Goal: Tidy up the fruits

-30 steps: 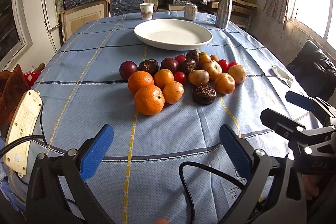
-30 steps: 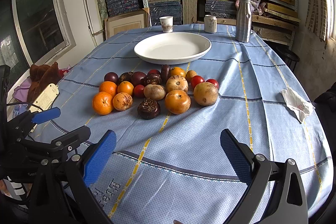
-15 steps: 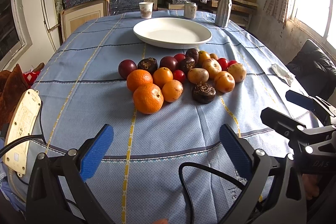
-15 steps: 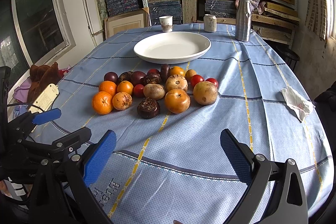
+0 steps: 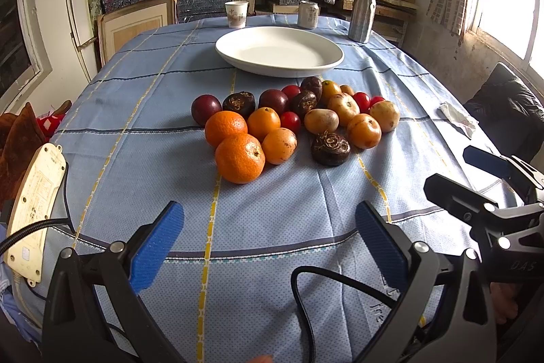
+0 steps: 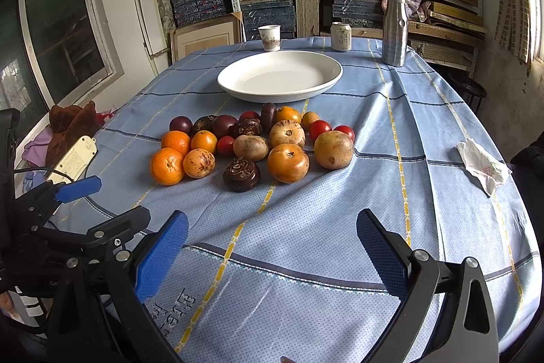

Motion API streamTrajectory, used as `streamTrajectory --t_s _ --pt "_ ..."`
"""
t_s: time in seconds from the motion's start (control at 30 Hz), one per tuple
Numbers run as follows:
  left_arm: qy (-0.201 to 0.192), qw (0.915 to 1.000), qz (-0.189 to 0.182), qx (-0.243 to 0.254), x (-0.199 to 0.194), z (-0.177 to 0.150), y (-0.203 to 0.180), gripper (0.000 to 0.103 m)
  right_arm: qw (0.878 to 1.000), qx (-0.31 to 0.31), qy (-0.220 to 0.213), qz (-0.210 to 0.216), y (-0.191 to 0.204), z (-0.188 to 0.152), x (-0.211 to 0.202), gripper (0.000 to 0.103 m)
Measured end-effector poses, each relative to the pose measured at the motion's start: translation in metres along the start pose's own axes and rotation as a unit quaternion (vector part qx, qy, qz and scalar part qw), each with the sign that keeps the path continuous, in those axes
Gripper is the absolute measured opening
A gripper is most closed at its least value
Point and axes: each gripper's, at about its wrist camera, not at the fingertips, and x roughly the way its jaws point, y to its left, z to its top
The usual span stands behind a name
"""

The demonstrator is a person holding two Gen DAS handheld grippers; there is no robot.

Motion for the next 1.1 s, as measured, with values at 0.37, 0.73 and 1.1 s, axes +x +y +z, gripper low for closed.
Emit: streamTrajectory --t_s 0.37,0.73,1.1 --pt "-0.019 0.9994 -0.014 0.026 0.0 0.003 0.0 0.099 0.998 -0.007 -0.008 0.059 -0.006 -0.01 0.014 0.1" --pt "0.014 0.9987 -0.032 0.037 0.034 0.031 0.037 0.099 0.999 0.001 0.037 0.038 -0.05 0.003 0.035 0.1" --pt "0.044 0.9964 -0.056 0.044 0.071 0.048 0.034 0.099 0.998 0.004 0.04 0.054 -0.076 0.033 0.067 0.1"
